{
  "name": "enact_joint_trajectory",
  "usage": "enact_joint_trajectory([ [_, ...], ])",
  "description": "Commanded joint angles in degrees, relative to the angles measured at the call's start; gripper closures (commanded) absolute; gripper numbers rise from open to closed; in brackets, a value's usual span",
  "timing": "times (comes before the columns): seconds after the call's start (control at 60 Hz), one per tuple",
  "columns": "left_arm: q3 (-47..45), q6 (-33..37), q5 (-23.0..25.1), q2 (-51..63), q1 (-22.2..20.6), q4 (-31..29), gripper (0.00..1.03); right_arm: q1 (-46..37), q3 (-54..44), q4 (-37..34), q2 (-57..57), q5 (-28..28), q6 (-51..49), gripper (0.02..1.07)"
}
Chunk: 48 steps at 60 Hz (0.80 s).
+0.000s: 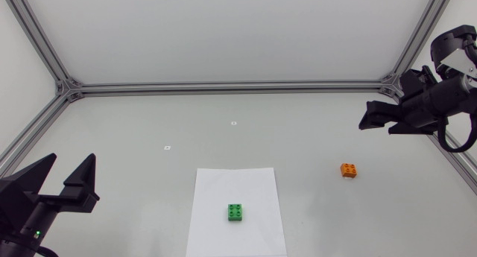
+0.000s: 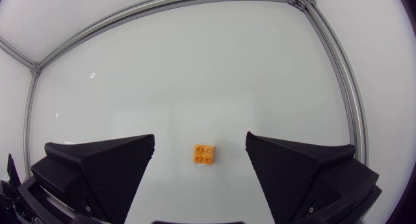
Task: Pick up the orange 2x2 brick with the right arm and stack it on top of the green 2x2 brick in the center
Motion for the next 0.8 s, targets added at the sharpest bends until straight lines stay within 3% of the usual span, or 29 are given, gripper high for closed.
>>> enact_joint_trajectory([
  [0.0, -2.3, 0.7, 0.3, -0.5, 0.2, -0.8, 0.04, 1.1, 2.9, -2.3, 4.2, 3.1, -0.5, 0.07],
  [0.05, -2.3, 0.7, 0.3, -0.5, 0.2, -0.8, 0.04, 2.2, 4.6, -4.4, 7.0, 5.9, -0.5, 0.07],
  [0.217, -2.3, 0.7, 0.3, -0.5, 0.2, -0.8, 0.04, 3.7, 4.8, -4.7, 11.6, 6.4, -0.2, 0.12],
  [0.3, -2.3, 0.7, 0.3, -0.5, 0.2, -0.8, 0.04, 5.5, 3.7, -4.5, 13.7, 9.5, 0.2, 0.12],
  [0.417, -2.3, 0.7, 0.3, -0.5, 0.2, -0.8, 0.04, 6.2, 2.6, -4.2, 16.3, 9.8, 1.7, 0.07],
  [0.783, -2.3, 0.7, 0.3, -0.5, 0.2, -0.8, 0.04, 6.9, -1.5, 0.4, 21.4, 11.0, 4.2, 0.08],
])
